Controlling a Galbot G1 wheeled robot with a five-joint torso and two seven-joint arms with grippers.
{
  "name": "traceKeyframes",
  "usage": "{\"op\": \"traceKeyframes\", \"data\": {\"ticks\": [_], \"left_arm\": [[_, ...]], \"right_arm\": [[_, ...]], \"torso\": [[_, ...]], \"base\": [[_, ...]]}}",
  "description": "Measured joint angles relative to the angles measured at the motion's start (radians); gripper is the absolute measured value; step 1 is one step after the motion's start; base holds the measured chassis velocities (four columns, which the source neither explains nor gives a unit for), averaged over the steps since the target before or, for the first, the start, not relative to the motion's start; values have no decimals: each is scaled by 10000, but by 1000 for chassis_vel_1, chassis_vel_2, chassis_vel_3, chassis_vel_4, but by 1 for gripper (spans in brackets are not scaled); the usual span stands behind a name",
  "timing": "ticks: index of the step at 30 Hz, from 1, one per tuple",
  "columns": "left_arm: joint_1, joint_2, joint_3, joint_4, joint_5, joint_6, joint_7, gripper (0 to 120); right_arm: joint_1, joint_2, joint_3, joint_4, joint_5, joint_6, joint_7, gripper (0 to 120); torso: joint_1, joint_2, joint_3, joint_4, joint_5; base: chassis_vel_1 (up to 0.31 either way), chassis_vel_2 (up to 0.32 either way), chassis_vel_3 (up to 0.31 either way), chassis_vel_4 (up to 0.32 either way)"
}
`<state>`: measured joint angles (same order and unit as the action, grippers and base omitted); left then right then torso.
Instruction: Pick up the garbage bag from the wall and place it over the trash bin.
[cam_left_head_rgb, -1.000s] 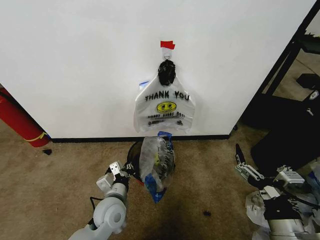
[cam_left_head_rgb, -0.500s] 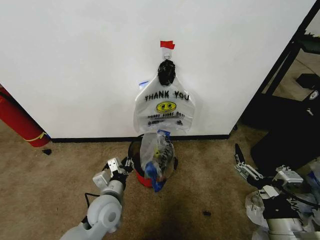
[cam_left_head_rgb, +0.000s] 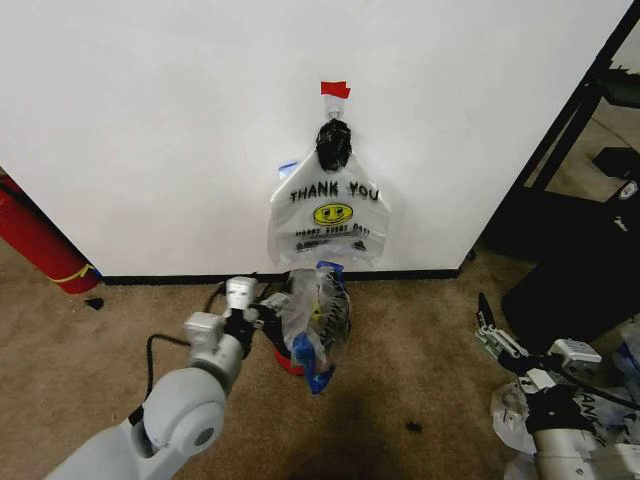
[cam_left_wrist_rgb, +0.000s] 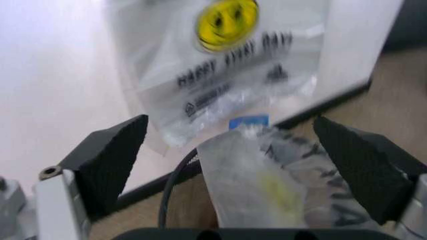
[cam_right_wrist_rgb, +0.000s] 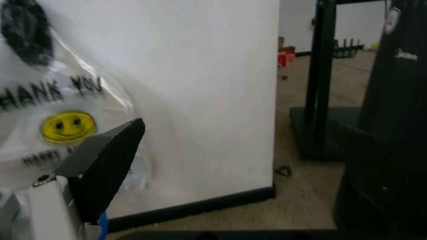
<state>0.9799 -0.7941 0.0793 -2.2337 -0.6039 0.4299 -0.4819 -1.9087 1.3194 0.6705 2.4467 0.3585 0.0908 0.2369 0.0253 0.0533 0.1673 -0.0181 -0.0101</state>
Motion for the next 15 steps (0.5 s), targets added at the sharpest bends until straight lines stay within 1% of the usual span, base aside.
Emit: {"op": "traceKeyframes", "data": {"ticks": [1,3,7,8,11,15], "left_arm": [[-525,53,452,157,148,379,42,98],[-1720,67,1604,448,20,1119,-29,98],[-3480,-98,3389,1064,-726,1888,-417,96],[-3480,-98,3389,1064,-726,1888,-417,96],[-4043,-262,3979,1444,-1019,2248,-575,94],[-4196,-349,4286,1696,-1028,2485,-582,90]], "right_arm": [[26,27,-1,-30,-29,-61,65,100],[91,81,-13,-92,-105,-152,154,100],[197,140,-28,-149,-216,-238,193,100],[197,140,-28,-149,-216,-238,193,100],[271,142,-11,-151,-221,-301,220,100],[322,112,-5,-151,-206,-338,228,100]], "torso": [[1,0,1,0,0],[0,0,1,-3,0],[1,-1,1,-3,2],[1,-1,1,-3,2],[0,-1,1,0,2],[0,-1,0,1,2]], "base": [[0,0,0,0],[0,0,0,0],[0,0,0,0],[0,0,0,0],[0,0,0,0],[0,0,0,0]]}}
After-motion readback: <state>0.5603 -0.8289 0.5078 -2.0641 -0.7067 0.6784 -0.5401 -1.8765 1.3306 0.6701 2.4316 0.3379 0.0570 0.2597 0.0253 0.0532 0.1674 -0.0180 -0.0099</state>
